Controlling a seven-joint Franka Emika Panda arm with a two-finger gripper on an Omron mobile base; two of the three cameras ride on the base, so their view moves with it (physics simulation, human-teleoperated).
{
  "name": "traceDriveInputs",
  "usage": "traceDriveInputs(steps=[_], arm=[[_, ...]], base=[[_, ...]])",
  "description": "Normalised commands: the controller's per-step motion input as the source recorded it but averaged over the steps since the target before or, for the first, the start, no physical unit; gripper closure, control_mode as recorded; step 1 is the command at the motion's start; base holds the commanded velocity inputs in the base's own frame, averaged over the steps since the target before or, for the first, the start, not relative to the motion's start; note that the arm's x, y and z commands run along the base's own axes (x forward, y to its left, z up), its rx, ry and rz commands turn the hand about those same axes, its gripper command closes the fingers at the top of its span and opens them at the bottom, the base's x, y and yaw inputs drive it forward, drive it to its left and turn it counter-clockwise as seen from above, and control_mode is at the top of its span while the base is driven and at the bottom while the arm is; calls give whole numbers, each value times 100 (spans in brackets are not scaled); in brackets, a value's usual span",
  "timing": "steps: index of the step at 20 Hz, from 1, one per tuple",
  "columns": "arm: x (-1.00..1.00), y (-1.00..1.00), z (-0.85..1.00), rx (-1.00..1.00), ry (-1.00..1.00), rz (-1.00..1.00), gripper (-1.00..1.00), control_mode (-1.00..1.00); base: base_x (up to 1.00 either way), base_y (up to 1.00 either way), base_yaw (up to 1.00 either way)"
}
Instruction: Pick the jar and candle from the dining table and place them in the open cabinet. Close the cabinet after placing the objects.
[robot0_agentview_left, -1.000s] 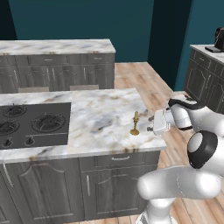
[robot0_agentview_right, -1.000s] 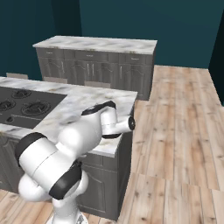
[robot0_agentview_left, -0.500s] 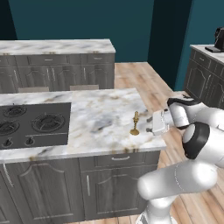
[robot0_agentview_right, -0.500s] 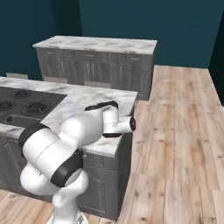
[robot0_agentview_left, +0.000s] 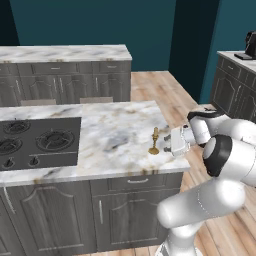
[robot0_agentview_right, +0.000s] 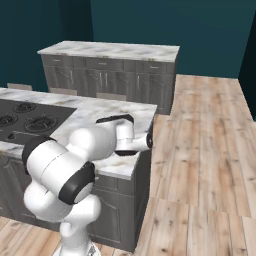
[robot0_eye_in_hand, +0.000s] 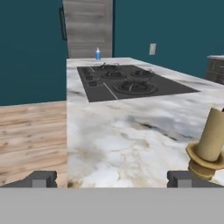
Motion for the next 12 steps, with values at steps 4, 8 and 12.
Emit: traceDriveInputs(steps=[4,8,12], arm=[[19,0,0,3,0,1,-100,-100],[19,5,0,2,0,2,-100,-100],[16,4,0,2,0,3,-100,-100]], base=[[0,0,0],[0,0,0],[0,0,0]])
